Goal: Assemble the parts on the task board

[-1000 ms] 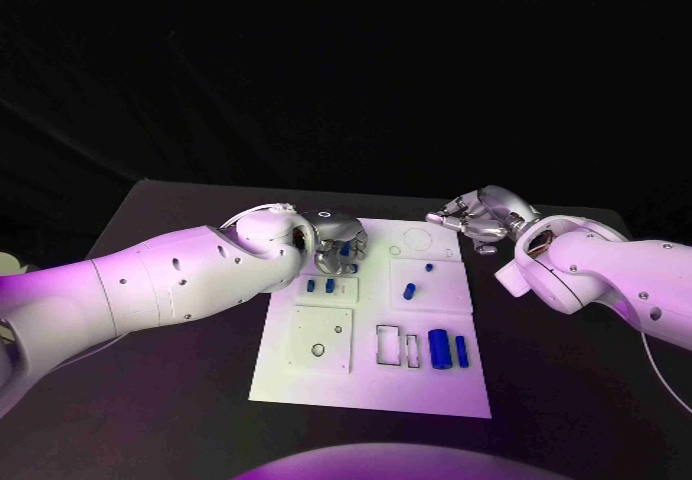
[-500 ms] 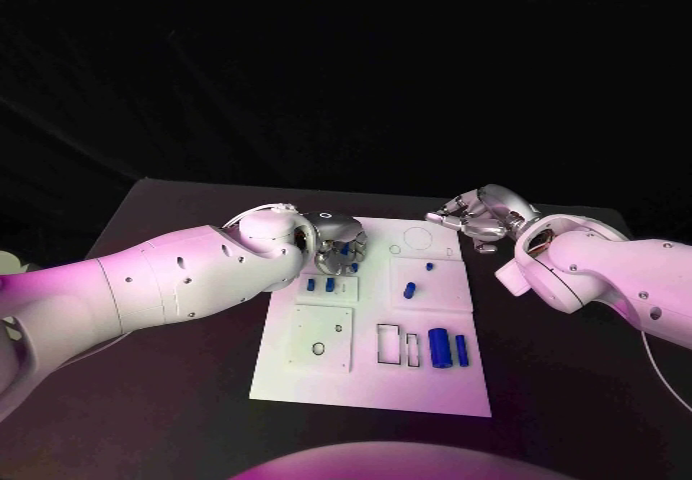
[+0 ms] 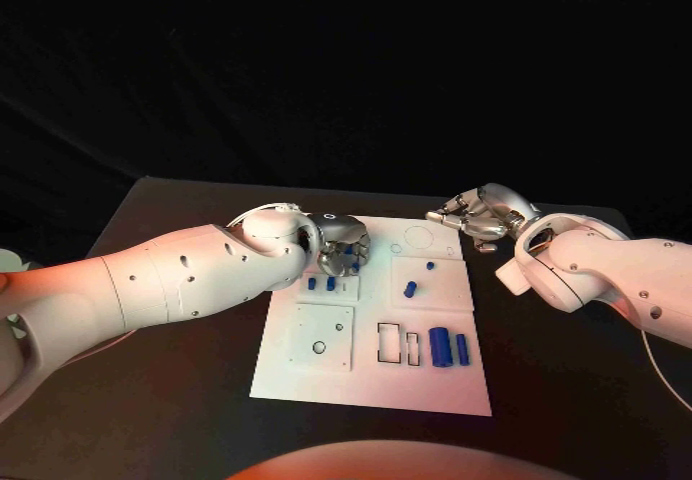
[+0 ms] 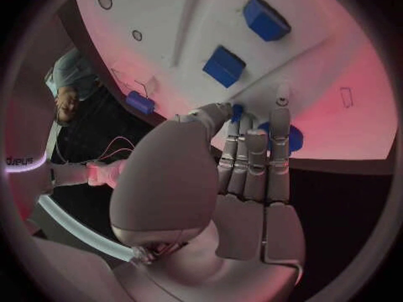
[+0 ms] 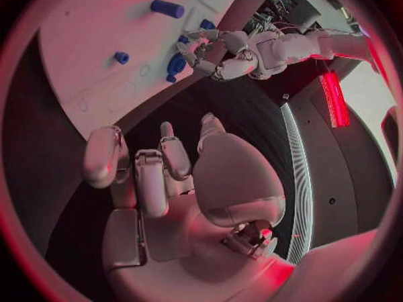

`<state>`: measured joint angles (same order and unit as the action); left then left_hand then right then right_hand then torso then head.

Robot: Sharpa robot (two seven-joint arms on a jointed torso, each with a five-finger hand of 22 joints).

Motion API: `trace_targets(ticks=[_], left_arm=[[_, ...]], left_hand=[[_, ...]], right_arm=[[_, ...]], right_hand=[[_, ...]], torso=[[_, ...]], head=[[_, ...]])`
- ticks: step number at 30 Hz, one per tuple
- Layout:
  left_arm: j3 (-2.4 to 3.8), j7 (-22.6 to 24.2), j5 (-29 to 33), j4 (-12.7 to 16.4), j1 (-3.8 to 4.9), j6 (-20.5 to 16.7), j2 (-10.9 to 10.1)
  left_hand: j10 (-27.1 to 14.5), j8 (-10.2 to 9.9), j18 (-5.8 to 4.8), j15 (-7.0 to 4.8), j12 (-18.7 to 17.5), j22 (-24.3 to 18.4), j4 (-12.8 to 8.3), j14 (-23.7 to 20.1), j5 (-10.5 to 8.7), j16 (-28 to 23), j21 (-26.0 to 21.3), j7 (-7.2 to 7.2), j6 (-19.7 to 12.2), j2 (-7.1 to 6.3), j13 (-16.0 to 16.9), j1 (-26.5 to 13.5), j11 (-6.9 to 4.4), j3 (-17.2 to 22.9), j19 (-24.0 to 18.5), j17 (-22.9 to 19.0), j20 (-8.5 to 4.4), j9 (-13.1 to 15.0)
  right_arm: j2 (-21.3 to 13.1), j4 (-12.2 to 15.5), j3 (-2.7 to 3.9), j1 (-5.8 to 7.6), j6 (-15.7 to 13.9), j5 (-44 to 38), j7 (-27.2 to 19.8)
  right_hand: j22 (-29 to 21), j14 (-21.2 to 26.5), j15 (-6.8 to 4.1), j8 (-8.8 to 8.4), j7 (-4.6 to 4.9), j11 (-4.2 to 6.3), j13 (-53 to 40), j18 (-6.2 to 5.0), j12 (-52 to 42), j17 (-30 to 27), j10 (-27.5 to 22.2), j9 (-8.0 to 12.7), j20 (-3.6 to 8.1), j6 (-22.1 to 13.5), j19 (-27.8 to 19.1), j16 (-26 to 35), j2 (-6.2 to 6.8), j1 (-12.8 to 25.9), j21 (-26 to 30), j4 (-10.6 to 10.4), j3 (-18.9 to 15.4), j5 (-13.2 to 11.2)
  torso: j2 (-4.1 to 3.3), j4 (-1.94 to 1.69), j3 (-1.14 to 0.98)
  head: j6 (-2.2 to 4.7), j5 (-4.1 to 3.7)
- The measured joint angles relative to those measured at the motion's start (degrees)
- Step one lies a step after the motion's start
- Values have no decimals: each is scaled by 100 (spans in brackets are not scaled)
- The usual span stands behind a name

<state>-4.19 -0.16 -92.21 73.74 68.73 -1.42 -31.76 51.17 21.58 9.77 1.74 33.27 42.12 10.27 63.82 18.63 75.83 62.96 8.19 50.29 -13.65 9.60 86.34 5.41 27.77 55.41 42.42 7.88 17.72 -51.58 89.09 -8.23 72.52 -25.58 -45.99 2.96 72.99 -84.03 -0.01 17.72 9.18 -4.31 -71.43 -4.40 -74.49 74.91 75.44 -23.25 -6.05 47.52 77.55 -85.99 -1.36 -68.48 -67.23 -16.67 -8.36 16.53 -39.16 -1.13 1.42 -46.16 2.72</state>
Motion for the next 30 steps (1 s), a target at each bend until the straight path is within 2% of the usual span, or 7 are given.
trace_targets(ticks=[8,10,13,23,30], left_arm=[[-2,82,24,-36,1,74,36],[0,89,26,-46,3,87,39],[4,95,27,-61,6,102,43],[9,123,28,-102,12,127,54],[7,150,-2,-126,11,85,58]], left_hand=[[130,0,0,-29,-29,236,-70,175,0,132,173,-22,82,0,-35,0,-29,70,133,191,-30,0],[135,0,0,-20,-53,263,-95,204,0,140,184,-1,102,45,-40,-1,-24,95,133,206,-30,-8],[190,-51,0,-31,-113,353,-201,274,-48,176,289,17,120,84,-59,37,-9,200,166,227,-58,-30],[232,-174,0,-10,-256,557,-532,295,-66,199,507,61,164,100,-133,54,32,531,194,151,-30,-87],[252,-211,0,11,-299,682,-618,315,-67,199,602,72,176,105,-166,59,53,584,235,133,-30,-104]], right_arm=[[0,0,0,0,0,-3,0],[-3,1,0,0,0,-3,0],[-5,2,0,0,0,-3,1],[-4,-4,0,0,0,-4,2],[-2,-6,0,0,0,-5,2]], right_hand=[[0,0,0,0,0,0,0,0,0,0,0,0,0,0,0,0,0,0,0,0,0,0],[0,0,0,0,0,0,0,0,0,0,0,0,0,0,0,0,0,0,0,-10,-10,0],[0,0,0,0,0,0,0,0,0,0,0,-1,0,0,0,0,0,0,0,-17,-17,0],[0,0,0,0,0,0,0,0,0,-1,0,-1,0,0,0,0,0,0,0,-17,-17,0],[0,0,0,0,0,0,0,0,0,-1,0,-1,0,0,0,0,0,0,0,-16,-16,0]], torso=[[-3,5,0],[-4,8,0],[-6,9,0],[-4,0,1],[0,-1,2]], head=[[-9,-7],[-15,-10],[-20,-19],[-43,-32],[-49,-26]])
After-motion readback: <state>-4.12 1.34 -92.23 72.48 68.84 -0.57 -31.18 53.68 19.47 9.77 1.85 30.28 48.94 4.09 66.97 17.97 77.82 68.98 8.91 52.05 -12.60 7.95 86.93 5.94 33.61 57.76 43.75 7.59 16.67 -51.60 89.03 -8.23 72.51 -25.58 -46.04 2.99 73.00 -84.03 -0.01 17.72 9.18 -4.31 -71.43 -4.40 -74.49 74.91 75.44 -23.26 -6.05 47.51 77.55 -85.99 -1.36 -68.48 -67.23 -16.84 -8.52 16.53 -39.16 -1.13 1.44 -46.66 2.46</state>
